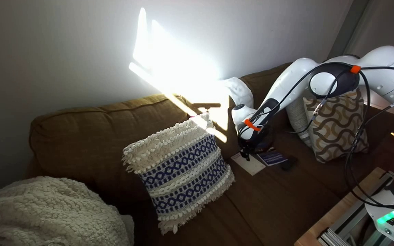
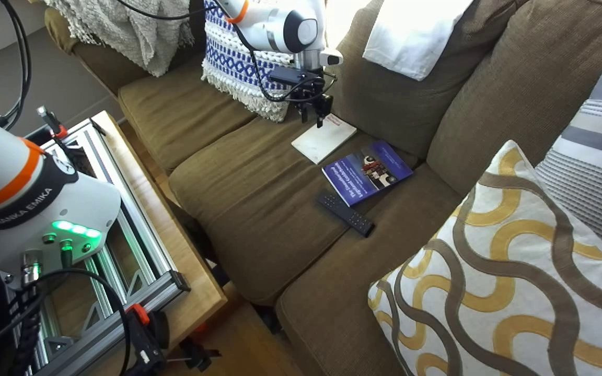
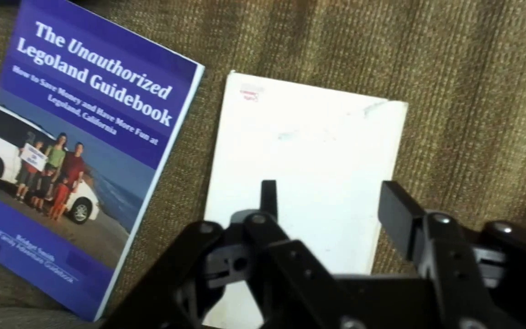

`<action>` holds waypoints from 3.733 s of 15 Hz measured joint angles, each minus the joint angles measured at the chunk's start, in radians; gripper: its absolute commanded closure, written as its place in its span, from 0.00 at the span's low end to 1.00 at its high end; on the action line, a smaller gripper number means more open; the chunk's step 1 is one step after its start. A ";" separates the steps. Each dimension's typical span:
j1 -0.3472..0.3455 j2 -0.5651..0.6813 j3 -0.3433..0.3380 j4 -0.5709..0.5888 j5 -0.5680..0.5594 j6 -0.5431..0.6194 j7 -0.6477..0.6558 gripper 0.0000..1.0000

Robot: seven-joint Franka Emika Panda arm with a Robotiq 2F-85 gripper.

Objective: Remove the white book from the blue book, put it on the sofa and then put the blue book on top of the white book

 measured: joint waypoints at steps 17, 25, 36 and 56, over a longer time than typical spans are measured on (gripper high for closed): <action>-0.506 -0.059 0.073 -0.302 0.150 0.440 -0.258 0.00; -0.529 -0.058 0.089 -0.300 0.158 0.440 -0.266 0.00; -0.808 0.029 0.211 -0.198 0.205 0.405 -0.506 0.00; -0.994 0.311 0.382 0.237 0.379 0.019 -0.725 0.82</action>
